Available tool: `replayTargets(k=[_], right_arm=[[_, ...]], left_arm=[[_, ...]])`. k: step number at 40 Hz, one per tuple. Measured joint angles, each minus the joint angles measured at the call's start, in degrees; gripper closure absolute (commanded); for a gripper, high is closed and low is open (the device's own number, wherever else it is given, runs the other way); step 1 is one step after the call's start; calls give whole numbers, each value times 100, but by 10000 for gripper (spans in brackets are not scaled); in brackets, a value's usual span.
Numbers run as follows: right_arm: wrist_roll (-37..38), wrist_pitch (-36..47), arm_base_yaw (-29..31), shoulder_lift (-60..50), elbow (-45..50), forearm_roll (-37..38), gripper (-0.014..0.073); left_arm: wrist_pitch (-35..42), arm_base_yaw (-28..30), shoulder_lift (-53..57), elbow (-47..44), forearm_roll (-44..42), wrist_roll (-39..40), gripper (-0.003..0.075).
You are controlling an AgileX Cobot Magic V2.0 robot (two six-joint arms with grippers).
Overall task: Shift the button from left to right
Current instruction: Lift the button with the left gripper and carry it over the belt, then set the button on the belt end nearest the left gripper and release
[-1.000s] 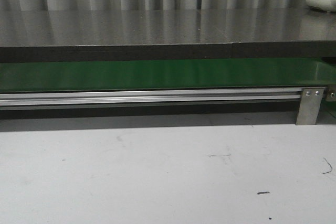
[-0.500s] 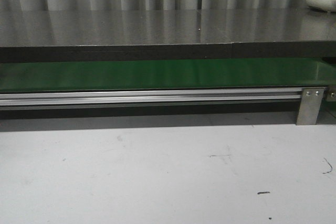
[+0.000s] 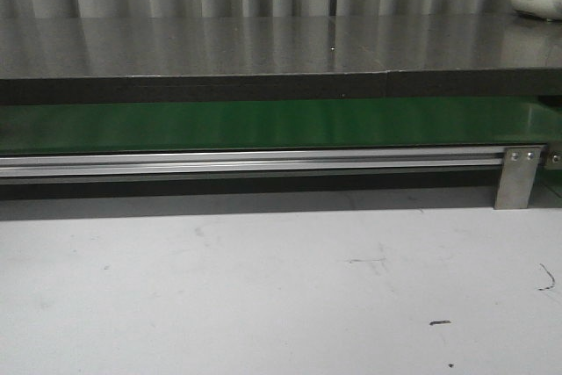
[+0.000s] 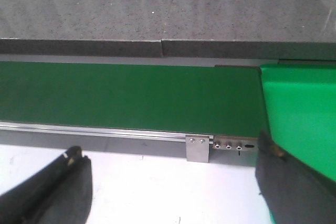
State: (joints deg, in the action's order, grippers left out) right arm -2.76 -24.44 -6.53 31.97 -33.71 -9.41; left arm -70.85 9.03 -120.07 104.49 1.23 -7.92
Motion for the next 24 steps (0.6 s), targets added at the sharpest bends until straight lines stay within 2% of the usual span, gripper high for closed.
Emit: replayTargets(k=[4, 14, 19, 24], right_arm=[[0, 0, 0, 0, 0, 0, -53], [0, 0, 0, 0, 0, 0, -53], [0, 0, 0, 0, 0, 0, -53], [0, 0, 0, 0, 0, 0, -53]], left_arm=[[-1, 0, 24, 0, 42, 3, 198], [-1, -69, 349, 199, 67, 13, 197], [-1, -205, 656, 296, 67, 13, 271], [-25, -325, 900, 308, 91, 13, 444]])
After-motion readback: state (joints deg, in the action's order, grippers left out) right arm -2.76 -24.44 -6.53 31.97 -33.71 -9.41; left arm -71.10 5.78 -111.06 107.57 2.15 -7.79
